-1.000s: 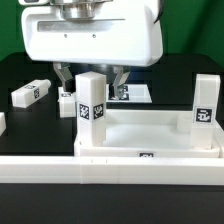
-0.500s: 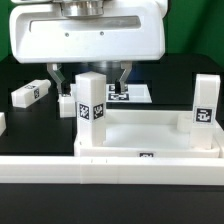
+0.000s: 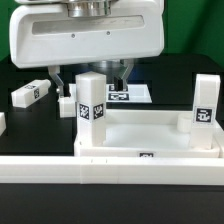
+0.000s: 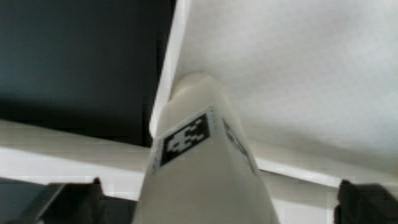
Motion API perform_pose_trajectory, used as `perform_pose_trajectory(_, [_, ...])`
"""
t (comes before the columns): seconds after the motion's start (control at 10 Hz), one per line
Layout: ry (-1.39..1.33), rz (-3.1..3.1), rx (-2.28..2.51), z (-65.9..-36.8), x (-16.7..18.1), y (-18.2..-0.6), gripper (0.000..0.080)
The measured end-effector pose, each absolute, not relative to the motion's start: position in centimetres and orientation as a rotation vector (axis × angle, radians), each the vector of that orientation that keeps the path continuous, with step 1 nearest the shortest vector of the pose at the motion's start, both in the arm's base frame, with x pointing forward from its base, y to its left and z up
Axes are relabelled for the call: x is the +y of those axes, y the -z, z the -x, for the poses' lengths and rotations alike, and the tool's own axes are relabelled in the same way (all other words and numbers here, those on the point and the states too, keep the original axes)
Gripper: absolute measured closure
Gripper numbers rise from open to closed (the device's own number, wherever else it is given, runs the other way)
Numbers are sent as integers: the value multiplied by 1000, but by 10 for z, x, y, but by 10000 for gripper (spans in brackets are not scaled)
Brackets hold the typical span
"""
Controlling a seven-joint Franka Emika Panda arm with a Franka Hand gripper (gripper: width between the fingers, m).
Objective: Assemble desk
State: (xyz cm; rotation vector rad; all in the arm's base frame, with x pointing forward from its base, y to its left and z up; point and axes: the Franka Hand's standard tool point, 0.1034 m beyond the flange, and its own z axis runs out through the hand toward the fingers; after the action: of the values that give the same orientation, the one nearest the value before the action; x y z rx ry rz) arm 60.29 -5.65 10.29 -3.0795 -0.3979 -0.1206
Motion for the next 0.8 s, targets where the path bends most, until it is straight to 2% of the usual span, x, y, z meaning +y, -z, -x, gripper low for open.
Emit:
perform_pose_trajectory(0.4, [120, 3055, -632, -603, -58, -103, 150])
perform_pose_trajectory(0.6, [120, 3056, -630, -603, -58, -103, 414])
perform_pose_trajectory(0.7, [120, 3056, -629, -603, -58, -103, 511])
perform_pose_trajectory(0.8, [120, 3057, -624, -603, -58, -103, 511])
